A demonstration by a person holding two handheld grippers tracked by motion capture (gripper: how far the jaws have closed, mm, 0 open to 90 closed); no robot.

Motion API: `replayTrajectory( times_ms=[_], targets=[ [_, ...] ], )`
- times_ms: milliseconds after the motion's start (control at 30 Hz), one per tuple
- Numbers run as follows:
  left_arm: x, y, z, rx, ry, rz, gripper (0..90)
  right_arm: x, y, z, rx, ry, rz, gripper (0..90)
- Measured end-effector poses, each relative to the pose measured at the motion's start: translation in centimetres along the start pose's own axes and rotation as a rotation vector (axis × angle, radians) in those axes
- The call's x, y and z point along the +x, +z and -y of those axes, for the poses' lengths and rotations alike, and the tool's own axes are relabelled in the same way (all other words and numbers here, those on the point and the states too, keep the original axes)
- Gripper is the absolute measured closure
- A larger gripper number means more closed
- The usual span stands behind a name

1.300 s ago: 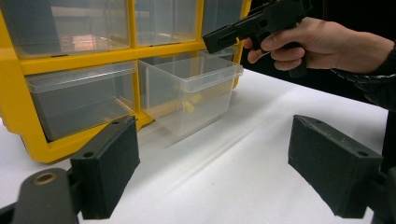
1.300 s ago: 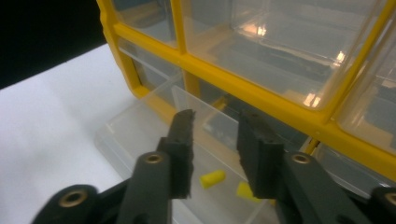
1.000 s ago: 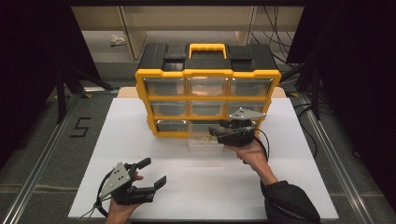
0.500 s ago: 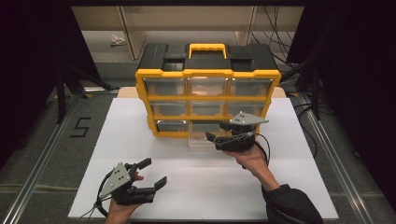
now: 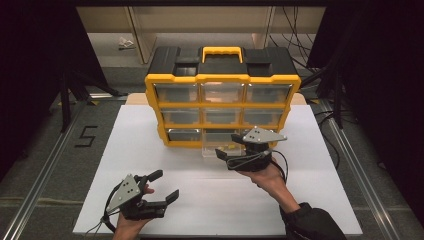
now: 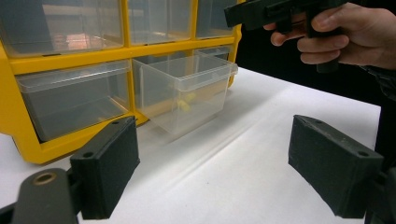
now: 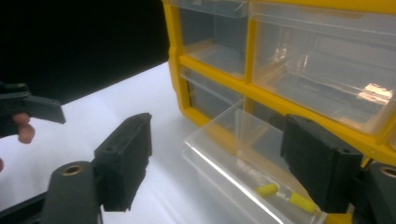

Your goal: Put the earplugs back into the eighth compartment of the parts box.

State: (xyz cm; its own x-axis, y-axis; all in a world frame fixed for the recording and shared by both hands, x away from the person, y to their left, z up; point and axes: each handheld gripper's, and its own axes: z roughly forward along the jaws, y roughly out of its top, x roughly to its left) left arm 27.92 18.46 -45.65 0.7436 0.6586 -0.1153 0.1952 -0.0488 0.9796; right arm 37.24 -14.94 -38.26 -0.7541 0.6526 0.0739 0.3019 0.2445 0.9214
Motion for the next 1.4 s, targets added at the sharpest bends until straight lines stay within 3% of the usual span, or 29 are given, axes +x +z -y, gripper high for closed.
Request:
replayTrajectory(
  times_ms=[567, 967, 1400],
  targets=[
    [-0.1, 0.1, 0.1, 0.007, -0.005, 0.019, 15.9, 1.4, -1.5, 1.1, -0.049, -0.027, -0.019, 23.3],
    [-0.1, 0.2, 0.1, 0.011, -0.004, 0.028, 15.9, 1.2, -3.0, 2.5, -0.097, -0.016, -0.004, 23.4],
    [-0.2, 0.3, 0.1, 0.015, 0.001, 0.041, 15.9, 1.5, -3.7, 3.7, -0.113, -0.012, 0.001, 23.3]
  ],
)
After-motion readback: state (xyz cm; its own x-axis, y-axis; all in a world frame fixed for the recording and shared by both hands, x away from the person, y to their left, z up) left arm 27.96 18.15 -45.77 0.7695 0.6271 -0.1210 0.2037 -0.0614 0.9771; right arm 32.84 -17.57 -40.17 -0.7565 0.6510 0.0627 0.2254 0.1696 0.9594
